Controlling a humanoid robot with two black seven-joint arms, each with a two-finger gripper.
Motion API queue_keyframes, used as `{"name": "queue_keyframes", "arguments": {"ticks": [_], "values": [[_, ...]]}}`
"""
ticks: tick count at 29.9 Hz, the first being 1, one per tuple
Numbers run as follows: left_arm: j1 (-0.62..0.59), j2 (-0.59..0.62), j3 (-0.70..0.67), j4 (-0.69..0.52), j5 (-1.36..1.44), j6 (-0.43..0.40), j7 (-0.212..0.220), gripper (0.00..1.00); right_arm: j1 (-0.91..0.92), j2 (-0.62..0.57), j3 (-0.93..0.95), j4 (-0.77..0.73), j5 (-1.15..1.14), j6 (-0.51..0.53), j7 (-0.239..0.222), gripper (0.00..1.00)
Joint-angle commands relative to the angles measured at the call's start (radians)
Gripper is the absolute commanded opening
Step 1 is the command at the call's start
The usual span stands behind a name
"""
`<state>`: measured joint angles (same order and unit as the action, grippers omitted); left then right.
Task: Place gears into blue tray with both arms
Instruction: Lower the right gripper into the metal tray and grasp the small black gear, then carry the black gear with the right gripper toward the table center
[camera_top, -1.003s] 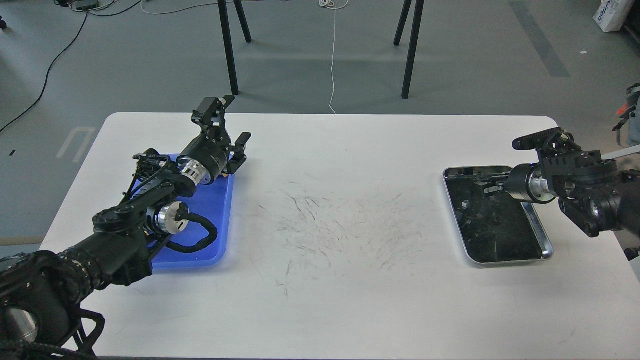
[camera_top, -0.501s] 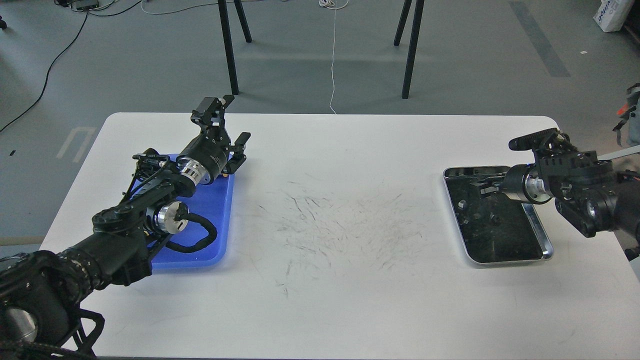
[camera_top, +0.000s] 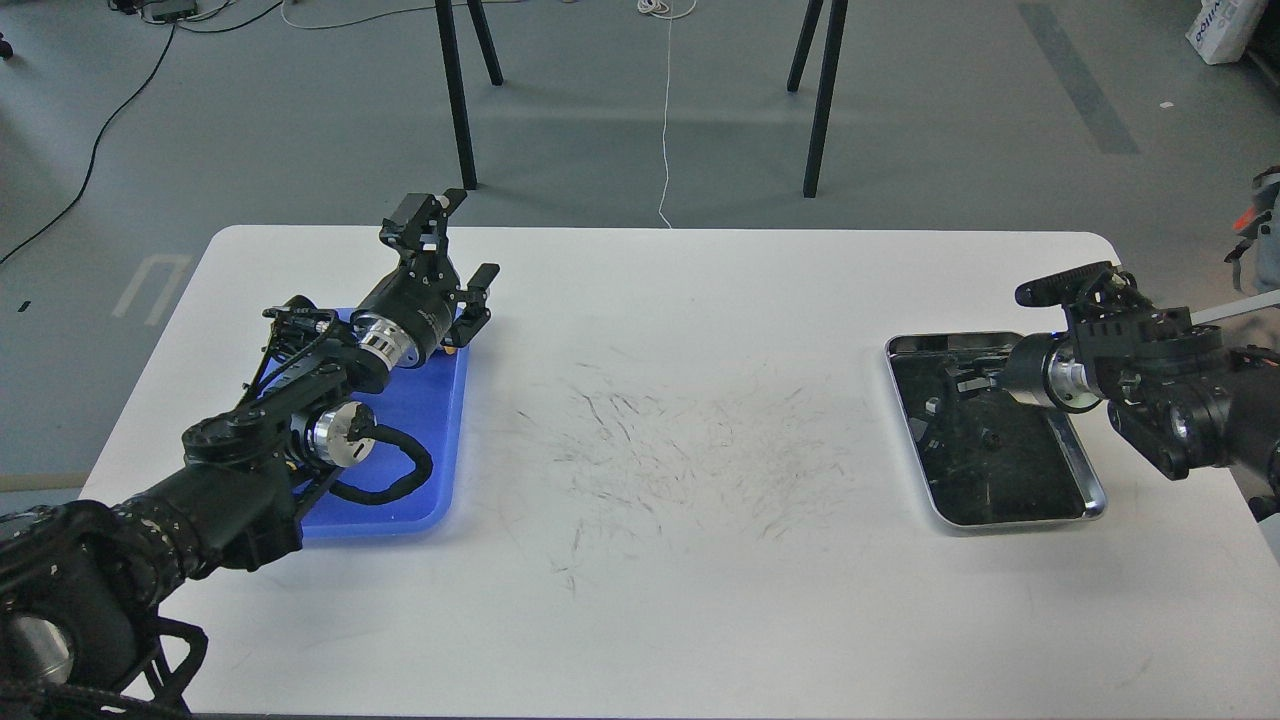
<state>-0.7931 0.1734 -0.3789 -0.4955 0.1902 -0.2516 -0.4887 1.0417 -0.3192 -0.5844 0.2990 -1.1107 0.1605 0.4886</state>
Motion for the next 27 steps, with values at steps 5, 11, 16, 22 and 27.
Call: {"name": "queue_keyframes", "arguments": {"ticks": [5, 11, 16, 22, 27], "values": [[0.0, 0.001, 0.0, 0.0, 0.0, 0.0, 0.0, 1.0, 0.003, 0.0, 0.0, 0.0, 0.0, -0.002, 0.0, 0.1], [0.0, 0.001, 0.0, 0.0, 0.0, 0.0, 0.0, 1.0, 0.009, 0.0, 0.0, 0.0, 0.0, -0.002, 0.0, 0.05], [0.0, 0.003, 0.0, 0.0, 0.0, 0.0, 0.0, 1.0, 0.02, 0.0, 0.0, 0.002, 0.0, -0.002, 0.0, 0.02], [0.0, 0.001, 0.0, 0.0, 0.0, 0.0, 0.0, 1.0, 0.032, 0.0, 0.0, 0.008, 0.002, -0.001, 0.0, 0.02], [0.0, 0.0, 0.0, 0.0, 0.0, 0.0, 0.0, 1.0, 0.044, 0.002, 0.002, 0.014, 0.003, 0.007, 0.0, 0.02]]}}
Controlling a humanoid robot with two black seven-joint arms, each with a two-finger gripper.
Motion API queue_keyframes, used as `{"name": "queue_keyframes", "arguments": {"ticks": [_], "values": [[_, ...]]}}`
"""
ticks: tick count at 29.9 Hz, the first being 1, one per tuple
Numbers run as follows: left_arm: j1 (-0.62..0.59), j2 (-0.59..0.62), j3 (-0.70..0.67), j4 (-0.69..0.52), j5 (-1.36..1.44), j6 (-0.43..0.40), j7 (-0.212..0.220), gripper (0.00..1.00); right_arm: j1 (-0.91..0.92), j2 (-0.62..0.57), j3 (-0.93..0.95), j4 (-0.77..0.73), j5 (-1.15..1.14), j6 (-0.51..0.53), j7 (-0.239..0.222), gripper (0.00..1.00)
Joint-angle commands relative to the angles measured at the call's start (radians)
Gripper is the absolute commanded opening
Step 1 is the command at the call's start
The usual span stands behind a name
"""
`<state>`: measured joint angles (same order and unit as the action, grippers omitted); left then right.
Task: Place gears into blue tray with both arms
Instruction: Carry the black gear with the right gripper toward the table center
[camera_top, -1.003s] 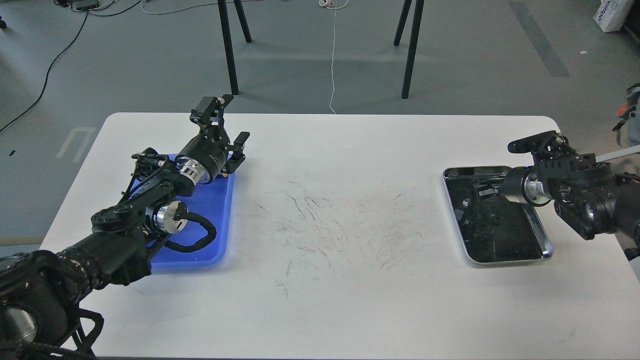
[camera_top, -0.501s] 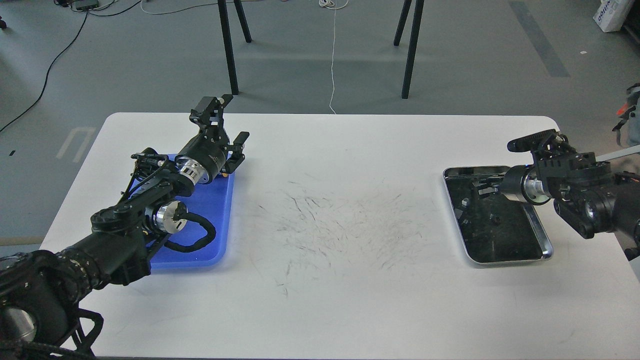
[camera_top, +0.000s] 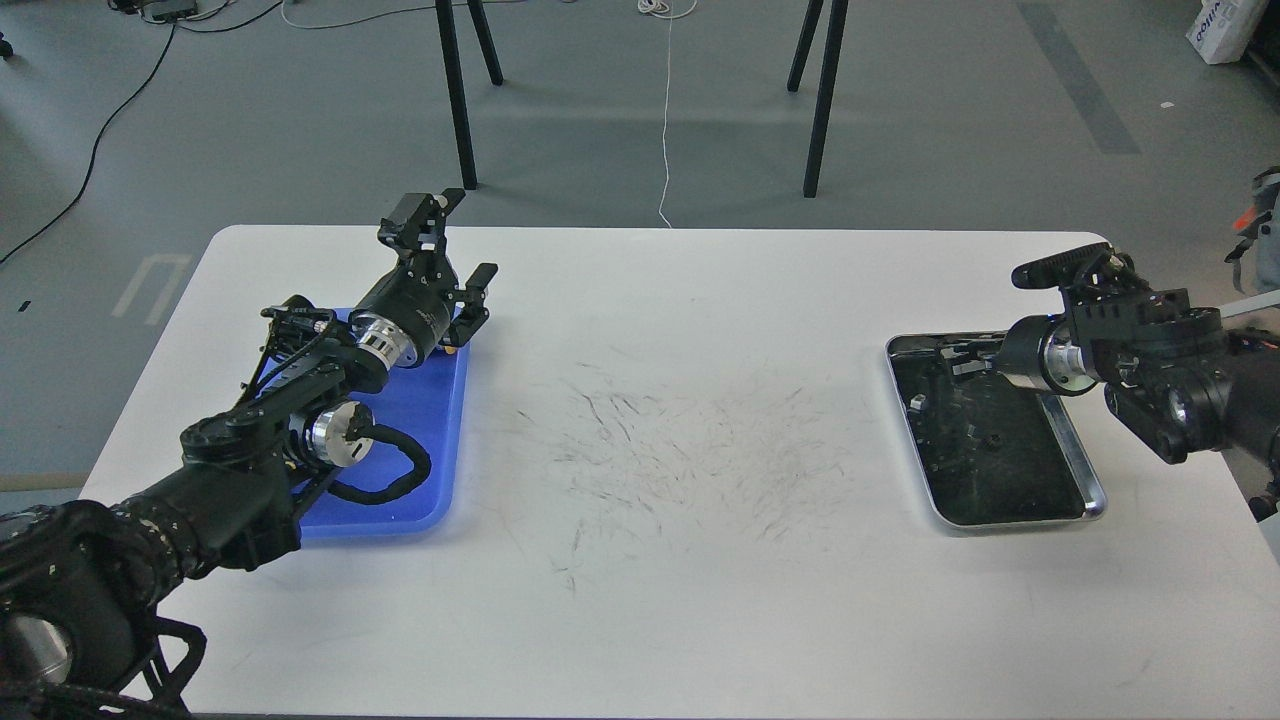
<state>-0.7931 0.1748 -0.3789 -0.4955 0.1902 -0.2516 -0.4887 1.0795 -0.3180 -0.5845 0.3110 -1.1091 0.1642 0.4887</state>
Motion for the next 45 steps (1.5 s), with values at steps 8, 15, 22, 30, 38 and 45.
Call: {"name": "queue_keyframes", "arguments": {"ticks": [8, 15, 22, 30, 38, 45], "values": [[-0.001, -0.001, 0.0, 0.0, 0.0, 0.0, 0.0, 1.0, 0.045, 0.0, 0.002, 0.007, 0.002, 0.006, 0.0, 0.02], [-0.003, -0.001, 0.0, 0.0, 0.0, 0.0, 0.0, 1.0, 0.071, 0.0, 0.002, 0.008, 0.006, 0.011, 0.0, 0.02], [-0.001, 0.0, 0.0, 0.0, 0.0, 0.0, 0.0, 1.0, 0.076, 0.031, 0.002, 0.007, 0.008, 0.011, 0.0, 0.02], [-0.001, 0.006, 0.0, 0.0, 0.0, -0.003, 0.0, 1.0, 0.074, 0.137, 0.041, 0.002, 0.037, 0.043, 0.0, 0.02], [-0.001, 0.006, 0.0, 0.0, 0.0, -0.021, 0.0, 1.0, 0.092, 0.23, 0.046, 0.003, 0.049, 0.063, 0.0, 0.03], [-0.001, 0.009, 0.0, 0.0, -0.002, -0.025, 0.0, 1.0, 0.118, 0.318, 0.046, 0.002, 0.075, 0.089, 0.0, 0.03]]}}
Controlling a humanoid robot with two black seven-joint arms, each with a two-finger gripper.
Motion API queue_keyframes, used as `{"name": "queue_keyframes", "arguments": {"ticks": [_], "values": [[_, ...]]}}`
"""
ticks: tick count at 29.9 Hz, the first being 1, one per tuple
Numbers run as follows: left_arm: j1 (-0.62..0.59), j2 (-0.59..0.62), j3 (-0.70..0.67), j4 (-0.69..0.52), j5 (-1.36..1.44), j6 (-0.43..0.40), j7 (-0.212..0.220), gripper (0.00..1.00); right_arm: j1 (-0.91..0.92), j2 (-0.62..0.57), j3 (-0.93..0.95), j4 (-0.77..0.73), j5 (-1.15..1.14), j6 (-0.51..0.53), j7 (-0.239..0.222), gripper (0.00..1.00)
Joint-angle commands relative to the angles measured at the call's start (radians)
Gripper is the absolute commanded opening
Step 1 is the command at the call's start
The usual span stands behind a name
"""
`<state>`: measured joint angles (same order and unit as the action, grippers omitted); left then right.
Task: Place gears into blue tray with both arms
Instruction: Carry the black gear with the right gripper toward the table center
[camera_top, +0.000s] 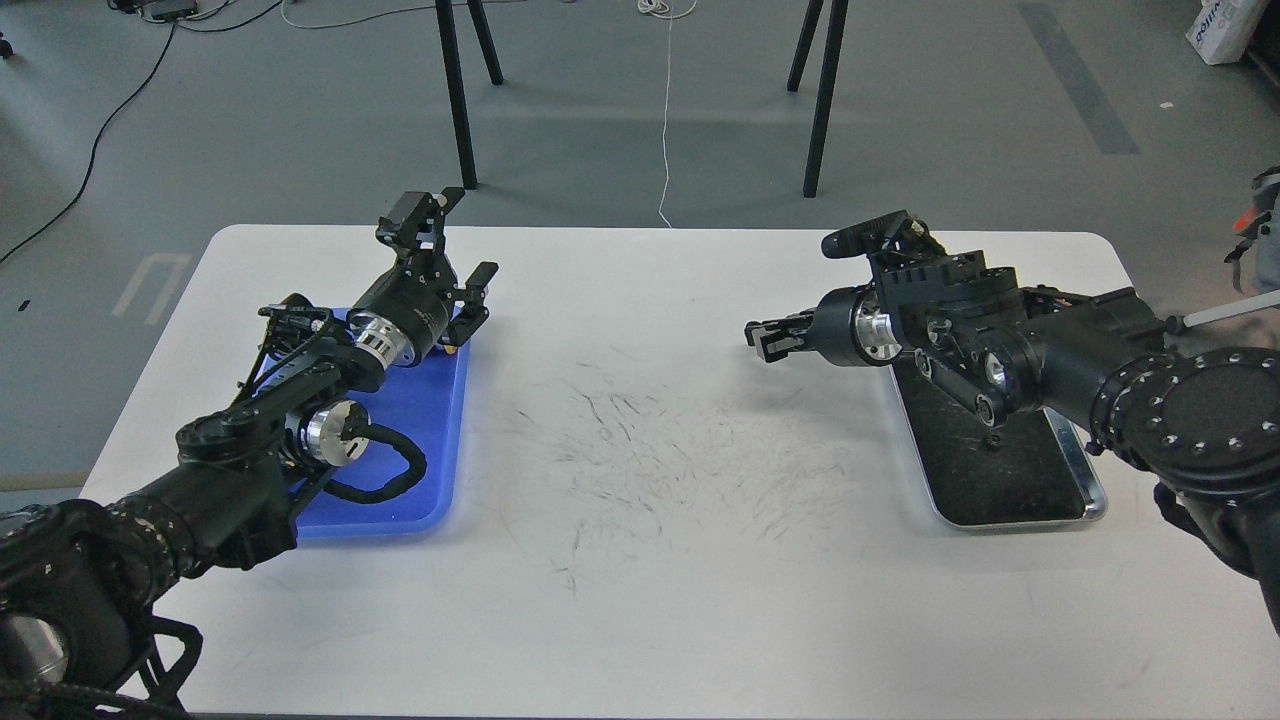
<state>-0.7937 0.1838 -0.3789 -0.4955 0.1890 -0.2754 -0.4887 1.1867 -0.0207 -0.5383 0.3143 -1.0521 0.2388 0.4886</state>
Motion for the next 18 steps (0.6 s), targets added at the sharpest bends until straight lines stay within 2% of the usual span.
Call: {"name": "queue_keyframes", "arguments": {"ticks": [1, 11, 18], "values": [[-0.001, 0.0, 0.0, 0.0, 0.0, -0.001, 0.0, 1.0, 0.014, 0.021, 0.0, -0.001, 0.02, 0.016, 0.0, 0.03], [-0.002, 0.0, -0.002, 0.0, 0.0, -0.001, 0.0, 1.0, 0.025, 0.021, 0.003, 0.006, 0.027, 0.017, 0.0, 0.03], [-0.004, -0.001, -0.002, 0.0, 0.0, -0.001, 0.0, 1.0, 0.024, 0.021, 0.073, 0.049, 0.066, 0.065, 0.0, 0.04]]}}
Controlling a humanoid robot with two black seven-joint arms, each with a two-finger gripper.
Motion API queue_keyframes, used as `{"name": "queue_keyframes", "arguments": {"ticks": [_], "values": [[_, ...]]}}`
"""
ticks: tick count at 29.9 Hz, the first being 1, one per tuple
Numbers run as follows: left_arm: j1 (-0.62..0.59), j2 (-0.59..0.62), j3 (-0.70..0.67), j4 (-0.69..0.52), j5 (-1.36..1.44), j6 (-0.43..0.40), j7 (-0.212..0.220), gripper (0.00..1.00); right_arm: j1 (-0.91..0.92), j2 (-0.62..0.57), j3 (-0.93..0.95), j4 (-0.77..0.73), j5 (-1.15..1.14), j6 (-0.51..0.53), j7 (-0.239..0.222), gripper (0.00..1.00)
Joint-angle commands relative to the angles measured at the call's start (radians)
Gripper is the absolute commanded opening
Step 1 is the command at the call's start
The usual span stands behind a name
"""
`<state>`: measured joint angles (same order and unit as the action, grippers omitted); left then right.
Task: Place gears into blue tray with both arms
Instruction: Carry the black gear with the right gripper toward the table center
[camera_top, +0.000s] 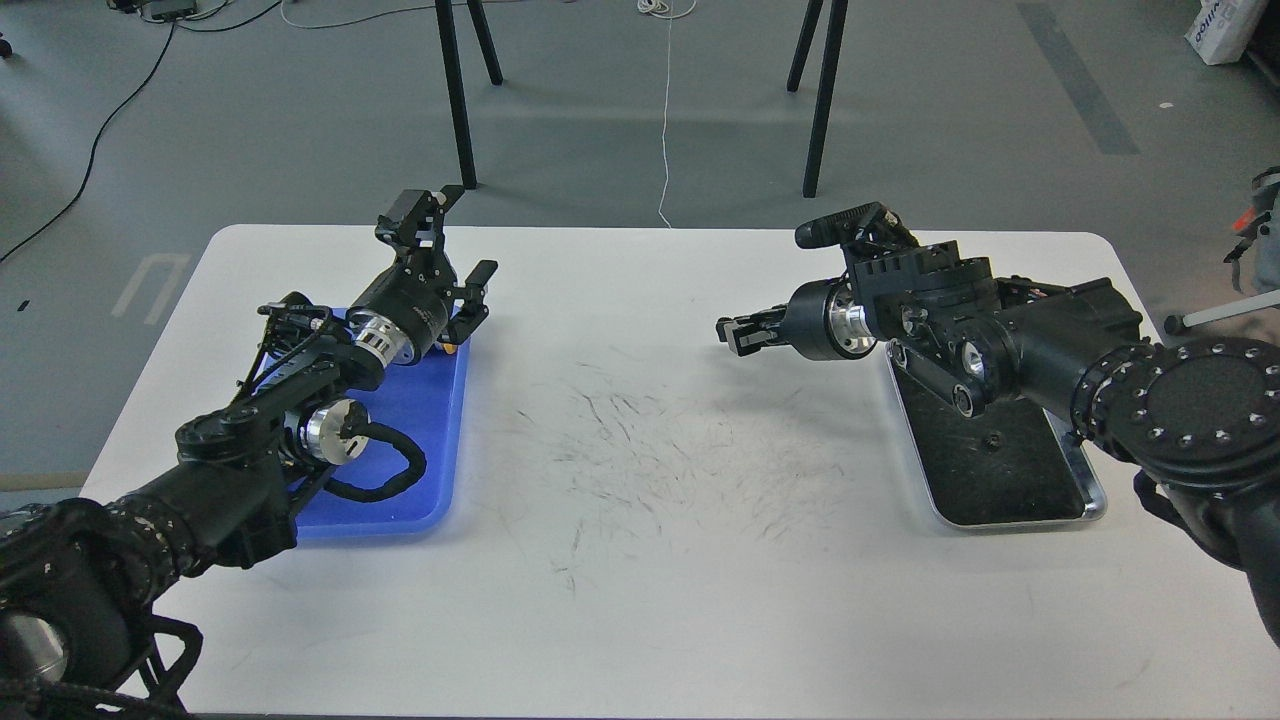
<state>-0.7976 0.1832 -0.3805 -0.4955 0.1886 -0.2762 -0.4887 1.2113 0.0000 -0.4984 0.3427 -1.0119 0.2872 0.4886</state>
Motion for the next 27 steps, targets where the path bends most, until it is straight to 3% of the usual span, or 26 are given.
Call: {"name": "queue_keyframes", "arguments": {"ticks": [1, 10, 27], "values": [[0.0, -0.001, 0.0, 0.0, 0.0, 0.0, 0.0, 1.0, -0.001, 0.0, 0.043, 0.022, 0.036, 0.023, 0.0, 0.04], [0.0, -0.002, 0.0, 0.0, 0.0, 0.0, 0.0, 1.0, -0.01, 0.0, 0.049, 0.097, 0.164, 0.038, 0.0, 0.04], [0.001, -0.001, 0.0, 0.0, 0.0, 0.0, 0.0, 1.0, -0.062, 0.0, 0.052, 0.173, 0.17, 0.049, 0.0, 0.06]]}}
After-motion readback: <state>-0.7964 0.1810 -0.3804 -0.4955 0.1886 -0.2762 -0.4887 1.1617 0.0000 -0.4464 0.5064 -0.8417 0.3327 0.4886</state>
